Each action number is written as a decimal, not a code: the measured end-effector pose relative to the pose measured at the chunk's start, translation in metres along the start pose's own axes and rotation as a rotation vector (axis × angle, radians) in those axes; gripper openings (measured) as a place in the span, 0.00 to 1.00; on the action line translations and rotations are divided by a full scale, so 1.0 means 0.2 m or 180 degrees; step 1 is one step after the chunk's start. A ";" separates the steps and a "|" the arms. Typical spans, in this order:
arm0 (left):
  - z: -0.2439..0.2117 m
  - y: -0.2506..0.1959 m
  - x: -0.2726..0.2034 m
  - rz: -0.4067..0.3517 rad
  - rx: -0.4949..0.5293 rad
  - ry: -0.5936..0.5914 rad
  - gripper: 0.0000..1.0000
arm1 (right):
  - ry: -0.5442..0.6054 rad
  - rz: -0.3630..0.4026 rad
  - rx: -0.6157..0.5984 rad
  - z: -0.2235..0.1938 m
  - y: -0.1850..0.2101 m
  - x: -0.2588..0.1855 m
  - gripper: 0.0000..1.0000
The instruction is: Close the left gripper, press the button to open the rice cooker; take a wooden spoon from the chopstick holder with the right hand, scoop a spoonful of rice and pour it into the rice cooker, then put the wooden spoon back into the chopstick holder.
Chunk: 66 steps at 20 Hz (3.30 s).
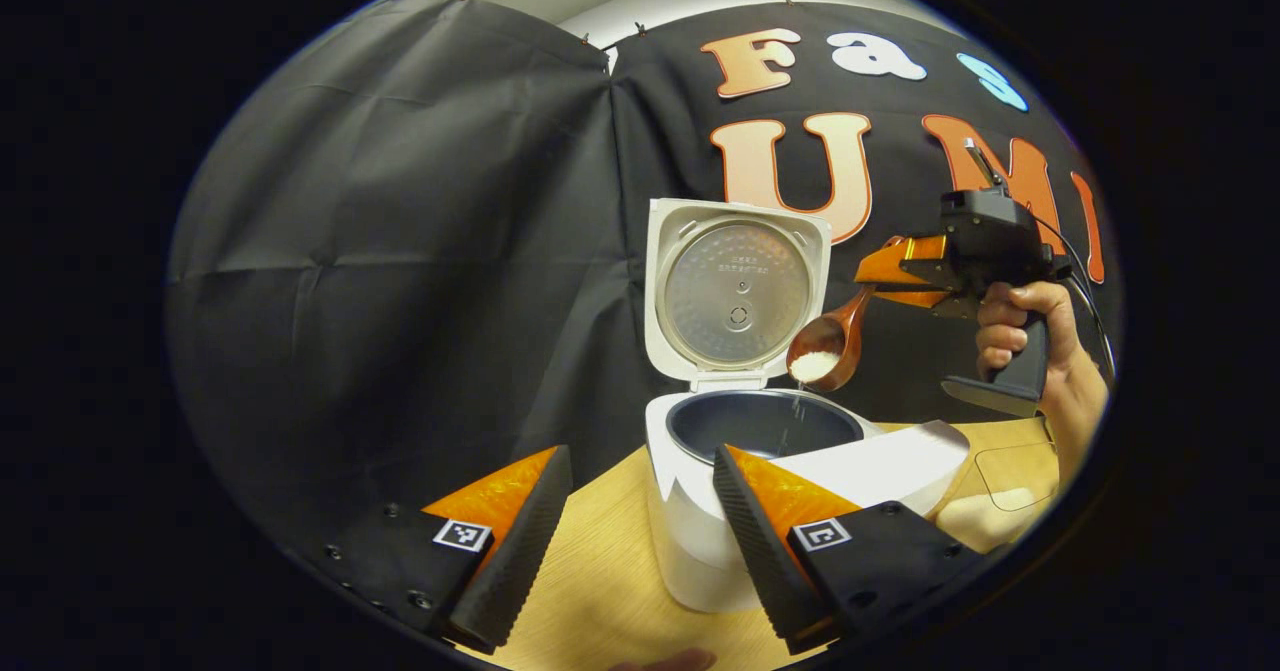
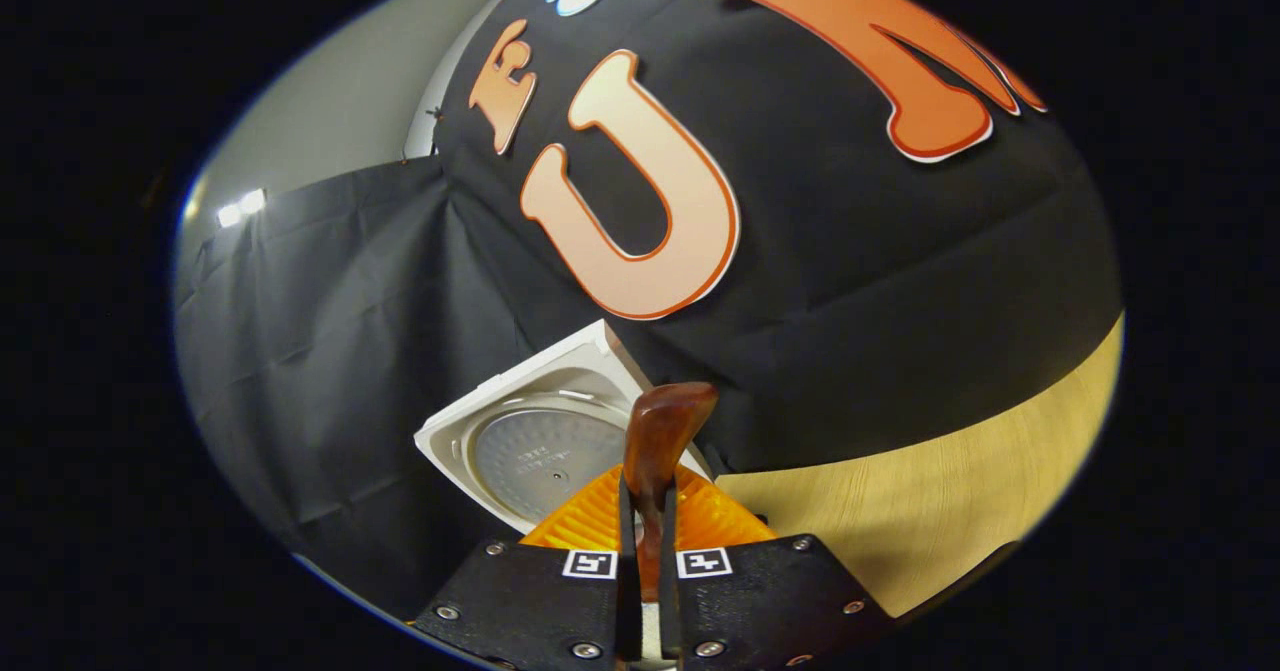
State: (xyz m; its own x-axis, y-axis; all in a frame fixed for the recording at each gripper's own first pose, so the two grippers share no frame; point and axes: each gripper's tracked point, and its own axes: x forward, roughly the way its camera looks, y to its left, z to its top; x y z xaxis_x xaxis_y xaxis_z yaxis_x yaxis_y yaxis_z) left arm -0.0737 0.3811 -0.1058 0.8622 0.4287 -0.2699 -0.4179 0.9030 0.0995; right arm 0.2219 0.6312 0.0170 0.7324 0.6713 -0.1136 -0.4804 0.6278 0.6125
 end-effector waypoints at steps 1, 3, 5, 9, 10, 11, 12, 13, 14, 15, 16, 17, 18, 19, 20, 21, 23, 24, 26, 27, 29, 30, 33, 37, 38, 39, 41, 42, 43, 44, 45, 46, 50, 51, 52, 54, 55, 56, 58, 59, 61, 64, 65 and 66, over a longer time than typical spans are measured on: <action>0.00 0.01 0.01 0.0005 -0.0003 -0.0004 0.94 | -0.0008 -0.0001 -0.0074 -0.02 0.00 0.00 0.07; 0.00 0.01 0.01 0.0004 -0.0018 0.0002 0.94 | 0.0019 0.0006 -0.0232 -0.04 0.01 0.01 0.07; -0.01 0.02 0.01 0.0010 -0.0026 0.0011 0.94 | -0.0017 0.0031 -0.0401 -0.04 0.02 0.02 0.07; 0.00 0.06 0.00 0.0051 -0.0008 -0.0011 0.94 | -0.0103 0.0065 -0.0888 -0.02 0.03 0.04 0.07; 0.00 0.06 0.00 0.0064 0.0006 -0.0019 0.93 | -0.0102 0.0111 -0.1016 -0.02 0.05 0.04 0.07; 0.01 0.06 0.01 0.0063 0.0018 -0.0023 0.94 | -0.0098 0.0152 -0.1124 -0.01 0.05 0.03 0.07; 0.01 0.05 0.01 0.0054 0.0027 -0.0021 0.94 | -0.0112 0.0192 -0.1237 0.01 0.06 0.03 0.07; 0.01 0.05 0.00 0.0048 0.0035 -0.0024 0.94 | -0.0145 0.0226 -0.1343 0.03 0.06 0.03 0.07; 0.02 0.04 0.00 0.0042 0.0038 -0.0029 0.94 | -0.0165 0.0286 -0.1461 0.04 0.07 0.03 0.07; 0.03 0.03 0.01 0.0039 0.0038 -0.0038 0.93 | -0.0182 0.0363 -0.1569 0.04 0.08 0.03 0.07; 0.03 0.03 0.01 0.0036 0.0041 -0.0043 0.94 | -0.0166 0.0475 -0.1679 0.03 0.09 0.03 0.07; 0.04 0.02 0.01 0.0038 0.0050 -0.0045 0.94 | -0.0170 0.0556 -0.1760 0.04 0.08 0.02 0.07; 0.04 0.02 0.01 0.0045 0.0063 -0.0046 0.94 | -0.0165 0.0632 -0.1838 0.03 0.10 0.02 0.07; 0.05 0.01 0.00 0.0050 0.0071 -0.0051 0.94 | -0.0182 0.0684 -0.1920 0.05 0.10 0.02 0.07; 0.06 0.00 -0.01 0.0045 0.0072 -0.0062 0.93 | -0.0204 0.0747 -0.2017 0.05 0.12 0.02 0.07; 0.07 0.00 -0.01 0.0052 0.0075 -0.0080 0.93 | -0.0248 0.0782 -0.2127 0.06 0.13 0.03 0.07; 0.09 0.00 -0.04 0.0060 0.0080 -0.0115 0.94 | -0.0323 0.0843 -0.2367 0.08 0.15 0.00 0.07; 0.10 -0.01 -0.05 0.0059 0.0086 -0.0126 0.94 | -0.0332 0.0877 -0.2469 0.08 0.16 -0.01 0.07; 0.13 -0.04 -0.06 0.0043 0.0091 -0.0150 0.94 | -0.0342 0.0881 -0.2579 0.09 0.15 -0.03 0.07; 0.14 -0.06 -0.07 0.0033 0.0094 -0.0164 0.94 | -0.0347 0.0845 -0.2591 0.11 0.14 -0.04 0.07; 0.16 -0.11 -0.08 -0.0010 0.0105 -0.0186 0.94 | -0.0350 0.0732 -0.2499 0.13 0.12 -0.09 0.07; 0.17 -0.13 -0.10 -0.0036 0.0106 -0.0195 0.93 | -0.0343 0.0677 -0.2412 0.16 0.09 -0.13 0.07; 0.18 -0.19 -0.12 -0.0094 0.0095 -0.0228 0.94 | -0.0330 0.0523 -0.2105 0.24 0.02 -0.24 0.07; 0.20 -0.29 -0.14 -0.0179 0.0094 -0.0258 0.92 | -0.0140 0.0387 -0.1473 0.31 -0.19 -0.41 0.07; 0.20 -0.32 -0.14 -0.0207 0.0088 -0.0258 0.93 | -0.0132 0.0340 -0.1336 0.34 -0.24 -0.45 0.07; 0.20 -0.35 -0.15 -0.0244 0.0079 -0.0258 0.93 | -0.0141 0.0274 -0.1230 0.37 -0.29 -0.49 0.07; 0.20 -0.40 -0.16 -0.0298 0.0073 -0.0268 0.92 | -0.0149 0.0186 -0.1086 0.42 -0.39 -0.59 0.07; 0.21 -0.43 -0.16 -0.0331 0.0070 -0.0280 0.94 | -0.0135 0.0146 -0.1025 0.43 -0.43 -0.66 0.07; 0.22 -0.46 -0.16 -0.0366 0.0062 -0.0289 0.92 | -0.0153 0.0105 -0.0971 0.45 -0.48 -0.72 0.07; 0.23 -0.49 -0.16 -0.0399 0.0068 -0.0296 0.93 | -0.0184 0.0051 -0.0954 0.48 -0.52 -0.78 0.07; 0.22 -0.52 -0.17 -0.0427 0.0072 -0.0291 0.93 | -0.0222 -0.0005 -0.0939 0.51 -0.57 -0.83 0.07; 0.23 -0.56 -0.16 -0.0467 0.0075 -0.0282 0.93 | -0.0265 -0.0102 -0.0928 0.55 -0.63 -0.89 0.07; 0.24 -0.64 -0.17 -0.0552 0.0096 -0.0299 0.94 | -0.0384 -0.0468 -0.0827 0.65 -0.86 -1.10 0.07; 0.25 -0.66 -0.17 -0.0560 0.0098 -0.0317 0.94 | -0.0406 -0.0553 -0.0764 0.67 -0.92 -1.16 0.07; 0.25 -0.66 -0.17 -0.0566 0.0102 -0.0325 0.93 | -0.0418 -0.0634 -0.0719 0.68 -0.98 -1.21 0.07; 0.25 -0.69 -0.18 -0.0578 0.0115 -0.0324 0.93 | -0.0423 -0.0773 -0.0570 0.69 -1.08 -1.33 0.07; 0.25 -0.71 -0.17 -0.0586 0.0117 -0.0317 0.93 | -0.0432 -0.0832 -0.0496 0.70 -1.11 -1.39 0.07; 0.25 -0.72 -0.18 -0.0608 0.0109 -0.0309 0.93 | -0.0472 -0.0893 -0.0459 0.72 -1.15 -1.46 0.07; 0.26 -0.76 -0.18 -0.0641 0.0100 -0.0311 0.93 | -0.0601 -0.1050 -0.0423 0.78 -1.23 -1.59 0.07; 0.26 -0.77 -0.18 -0.0650 0.0101 -0.0317 0.93 | -0.0657 -0.1157 -0.0395 0.80 -1.28 -1.65 0.07; 0.27 -0.79 -0.18 -0.0658 0.0109 -0.0333 0.93 | -0.0737 -0.1364 -0.0335 0.81 -1.39 -1.78 0.07; 0.28 -0.83 -0.16 -0.0669 0.0107 -0.0346 0.93 | -0.0810 -0.1696 -0.0237 0.81 -1.59 -1.95 0.07; 0.28 -0.84 -0.16 -0.0674 0.0097 -0.0342 0.93 | -0.0814 -0.1808 -0.0190 0.79 -1.65 -1.99 0.07; 0.28 -0.87 -0.15 -0.0728 0.0057 -0.0322 0.93 | -0.0811 -0.1889 -0.0166 0.78 -1.71 -2.04 0.07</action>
State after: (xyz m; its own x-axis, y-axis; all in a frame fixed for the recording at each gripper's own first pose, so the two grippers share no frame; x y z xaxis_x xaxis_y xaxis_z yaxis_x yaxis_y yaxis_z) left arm -0.0116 0.2129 -0.0607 0.9584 0.2129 -0.1902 -0.2043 0.9768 0.0640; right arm 0.1632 0.0815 -0.0237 0.9692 0.0935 -0.2280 0.0235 0.8859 0.4632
